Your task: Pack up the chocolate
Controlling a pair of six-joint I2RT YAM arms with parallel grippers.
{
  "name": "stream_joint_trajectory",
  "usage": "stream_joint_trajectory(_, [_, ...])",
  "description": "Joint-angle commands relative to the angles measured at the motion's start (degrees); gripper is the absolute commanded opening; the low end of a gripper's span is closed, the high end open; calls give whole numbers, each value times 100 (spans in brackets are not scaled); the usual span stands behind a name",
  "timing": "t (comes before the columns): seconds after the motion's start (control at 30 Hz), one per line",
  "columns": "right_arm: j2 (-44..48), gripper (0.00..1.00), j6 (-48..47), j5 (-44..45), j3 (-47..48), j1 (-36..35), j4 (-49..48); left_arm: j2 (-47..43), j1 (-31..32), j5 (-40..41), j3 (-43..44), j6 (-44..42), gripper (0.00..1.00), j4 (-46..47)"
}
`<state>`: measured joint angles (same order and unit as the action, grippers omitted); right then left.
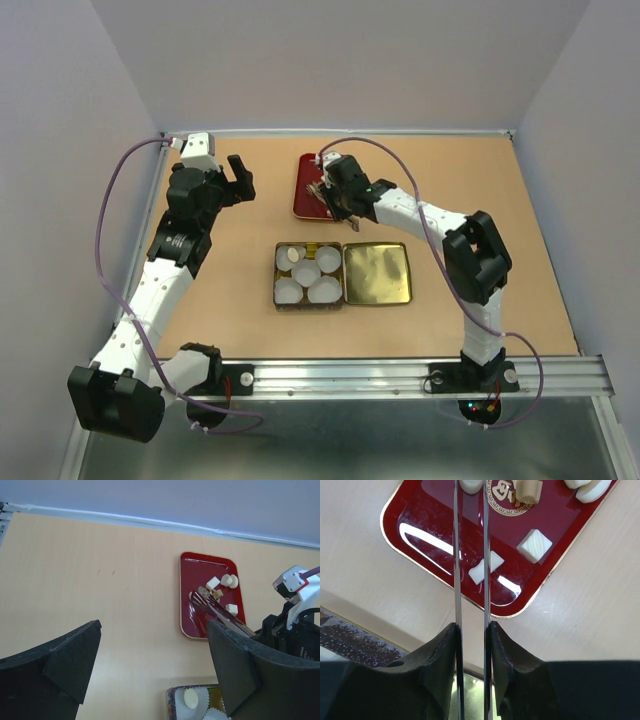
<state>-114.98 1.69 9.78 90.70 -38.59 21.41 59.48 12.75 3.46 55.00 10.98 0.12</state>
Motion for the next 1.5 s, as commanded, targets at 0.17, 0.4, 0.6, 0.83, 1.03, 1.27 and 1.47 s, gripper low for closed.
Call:
stream_joint_trajectory(0.17, [1003, 31, -64, -161, 63, 27, -269, -200, 25, 23, 274, -79, 99, 137])
stream_joint_trajectory(0.4, [1609, 31, 111, -652, -419, 36, -172, -200, 25, 49, 283, -96, 99, 111])
stream_joint_trajectory(0.6, [2576, 30, 296, -1452, -1044, 27, 170, -183, 25, 58, 292, -96, 99, 102])
stream_joint_trajectory(0.83, [3428, 29, 314, -2129, -1555, 27, 706, -139, 25, 84, 300, -96, 99, 102])
stream_joint_trajectory(1.03, [3816, 29, 253, -2849, -1923, -8, 1128, -77, 25, 93, 318, -96, 99, 93])
stream_joint_trajectory(1.27, [4001, 30, 94, -3377, -2144, -61, 1550, -51, 25, 119, 309, -96, 99, 85])
stream_joint_trajectory(1.47, [4071, 30, 6, -3518, -2179, -140, 1743, -16, 25, 84, 318, -79, 99, 85])
